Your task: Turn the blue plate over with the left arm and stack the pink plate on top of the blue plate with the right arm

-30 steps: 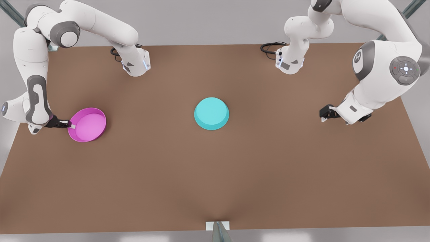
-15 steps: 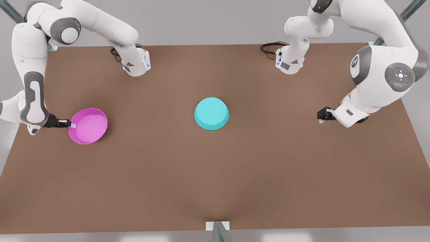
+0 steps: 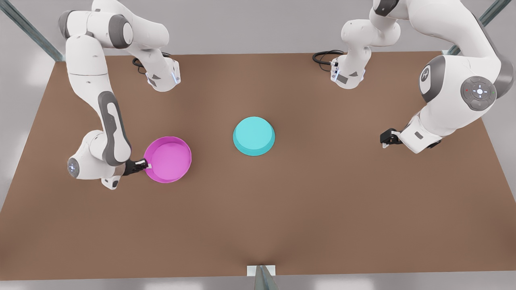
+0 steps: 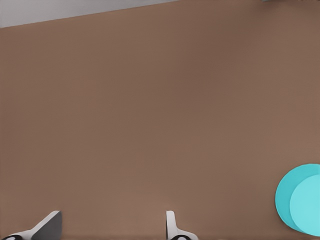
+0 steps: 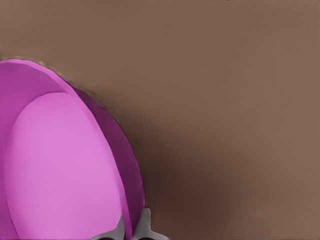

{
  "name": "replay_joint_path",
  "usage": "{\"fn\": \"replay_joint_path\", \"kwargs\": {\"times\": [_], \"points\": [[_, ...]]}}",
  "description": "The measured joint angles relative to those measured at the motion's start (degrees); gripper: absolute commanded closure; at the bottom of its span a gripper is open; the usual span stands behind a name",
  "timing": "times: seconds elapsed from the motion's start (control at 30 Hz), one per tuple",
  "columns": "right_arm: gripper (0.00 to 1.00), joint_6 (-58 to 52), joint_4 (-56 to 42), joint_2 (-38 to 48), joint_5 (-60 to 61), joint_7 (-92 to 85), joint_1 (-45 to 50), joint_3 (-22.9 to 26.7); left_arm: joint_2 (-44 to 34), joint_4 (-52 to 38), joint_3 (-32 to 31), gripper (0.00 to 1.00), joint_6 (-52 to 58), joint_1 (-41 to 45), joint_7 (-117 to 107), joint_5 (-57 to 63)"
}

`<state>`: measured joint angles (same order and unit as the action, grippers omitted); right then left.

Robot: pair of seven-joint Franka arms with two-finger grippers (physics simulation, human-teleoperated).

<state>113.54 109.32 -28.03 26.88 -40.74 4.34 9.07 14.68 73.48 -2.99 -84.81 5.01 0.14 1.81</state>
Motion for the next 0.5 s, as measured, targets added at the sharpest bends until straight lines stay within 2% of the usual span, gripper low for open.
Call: {"fn": "replay_joint_path", "kwargs": {"times": [0.27,0.5], "points": [[0.79,-0.06,-0.14,0.34,4.82,8.35,15.81,-0.45,0.0,0.08,0.0,0.0,0.0,0.0,-0.04,0.01],[0.79,1.15,-4.16,0.43,7.03,28.79,31.91,-2.12,0.0,0.09,0.0,0.0,0.0,-0.01,-0.04,0.01]]}}
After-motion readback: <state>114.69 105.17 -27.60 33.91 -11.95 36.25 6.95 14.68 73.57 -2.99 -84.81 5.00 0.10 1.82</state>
